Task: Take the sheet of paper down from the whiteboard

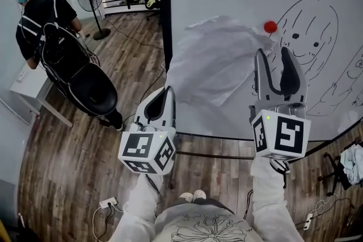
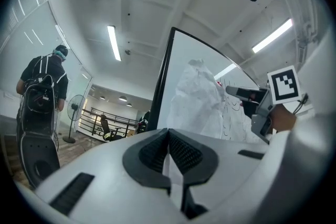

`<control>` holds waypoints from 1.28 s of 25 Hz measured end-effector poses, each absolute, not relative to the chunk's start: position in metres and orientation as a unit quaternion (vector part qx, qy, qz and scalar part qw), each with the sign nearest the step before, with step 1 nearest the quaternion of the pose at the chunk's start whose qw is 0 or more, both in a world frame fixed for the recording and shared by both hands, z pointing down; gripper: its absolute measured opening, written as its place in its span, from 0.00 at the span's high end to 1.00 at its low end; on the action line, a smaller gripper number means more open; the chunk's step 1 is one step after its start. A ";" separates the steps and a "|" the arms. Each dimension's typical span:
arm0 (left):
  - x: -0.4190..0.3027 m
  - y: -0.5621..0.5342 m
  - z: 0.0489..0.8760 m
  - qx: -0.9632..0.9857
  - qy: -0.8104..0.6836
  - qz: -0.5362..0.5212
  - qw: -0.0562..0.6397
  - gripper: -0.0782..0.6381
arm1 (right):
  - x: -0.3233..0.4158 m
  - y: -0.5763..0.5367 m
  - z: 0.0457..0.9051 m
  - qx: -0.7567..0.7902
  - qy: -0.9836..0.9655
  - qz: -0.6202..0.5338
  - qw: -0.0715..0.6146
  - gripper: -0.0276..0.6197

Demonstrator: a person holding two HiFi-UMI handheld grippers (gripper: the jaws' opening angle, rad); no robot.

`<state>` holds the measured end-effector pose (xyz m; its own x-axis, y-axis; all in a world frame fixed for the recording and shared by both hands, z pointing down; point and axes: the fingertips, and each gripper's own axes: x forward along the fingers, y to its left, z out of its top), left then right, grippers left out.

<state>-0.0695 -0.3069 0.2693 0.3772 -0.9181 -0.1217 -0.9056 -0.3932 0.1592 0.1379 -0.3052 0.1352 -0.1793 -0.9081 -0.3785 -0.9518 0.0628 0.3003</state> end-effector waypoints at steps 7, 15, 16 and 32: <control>-0.080 -0.288 0.275 0.828 -0.546 -0.115 0.047 0.88 | 0.148 -0.280 0.182 -0.647 0.738 0.172 0.087 0.86; -0.084 -0.271 0.275 0.820 -0.557 -0.126 0.036 0.88 | 0.137 -0.264 0.229 -0.660 0.736 0.129 0.083 0.89; -0.083 -0.270 0.276 0.820 -0.558 -0.125 0.035 0.88 | 0.137 -0.262 0.232 -0.662 0.734 0.127 0.082 0.89; -0.090 -0.263 0.279 0.818 -0.558 -0.134 0.040 0.88 | 0.121 -0.256 0.249 -0.667 0.731 0.122 0.074 0.95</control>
